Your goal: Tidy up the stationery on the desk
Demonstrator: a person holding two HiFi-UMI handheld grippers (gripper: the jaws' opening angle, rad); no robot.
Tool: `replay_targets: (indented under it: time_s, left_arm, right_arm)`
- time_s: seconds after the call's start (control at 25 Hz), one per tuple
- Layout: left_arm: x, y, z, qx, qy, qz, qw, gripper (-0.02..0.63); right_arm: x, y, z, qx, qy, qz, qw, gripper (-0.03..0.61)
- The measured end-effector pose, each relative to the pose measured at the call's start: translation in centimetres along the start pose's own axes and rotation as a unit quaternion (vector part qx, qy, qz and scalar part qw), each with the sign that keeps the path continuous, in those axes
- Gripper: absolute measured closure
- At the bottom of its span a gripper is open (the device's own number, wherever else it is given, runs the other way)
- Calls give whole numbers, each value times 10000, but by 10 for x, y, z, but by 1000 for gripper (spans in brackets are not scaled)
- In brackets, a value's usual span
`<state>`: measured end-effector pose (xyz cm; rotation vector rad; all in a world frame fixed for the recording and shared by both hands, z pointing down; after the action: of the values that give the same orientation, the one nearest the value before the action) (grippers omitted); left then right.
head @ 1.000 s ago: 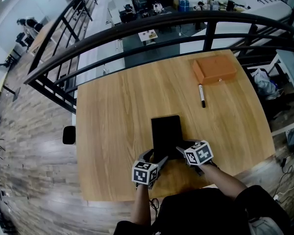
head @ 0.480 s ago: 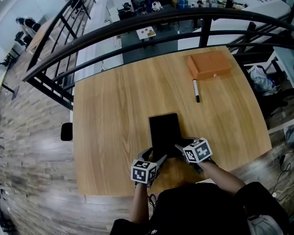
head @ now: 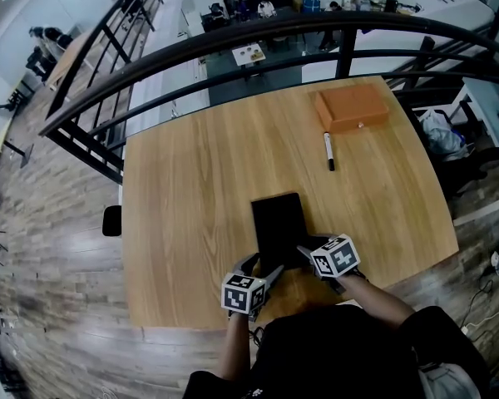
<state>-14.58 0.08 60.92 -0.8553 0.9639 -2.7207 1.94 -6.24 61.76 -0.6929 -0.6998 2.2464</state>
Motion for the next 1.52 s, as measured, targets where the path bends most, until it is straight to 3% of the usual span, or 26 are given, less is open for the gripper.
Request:
replay_targets:
  time_s: [1.52]
  left_arm:
    - [-32, -33, -9, 24, -215, -155, 9996, 296]
  right_arm:
    - [9, -34, -29, 34, 48, 46, 10000, 440]
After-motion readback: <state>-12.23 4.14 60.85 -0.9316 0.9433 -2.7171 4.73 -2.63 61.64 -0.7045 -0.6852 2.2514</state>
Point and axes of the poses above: the fingertips, and each gripper's own axes: z forward along the fingers, x to its left, y out of its top, the point moved 7 cm from there along -z, backward along the fingers, and after that the axes turned 9 degrees about -z, right-handed, at the moved point
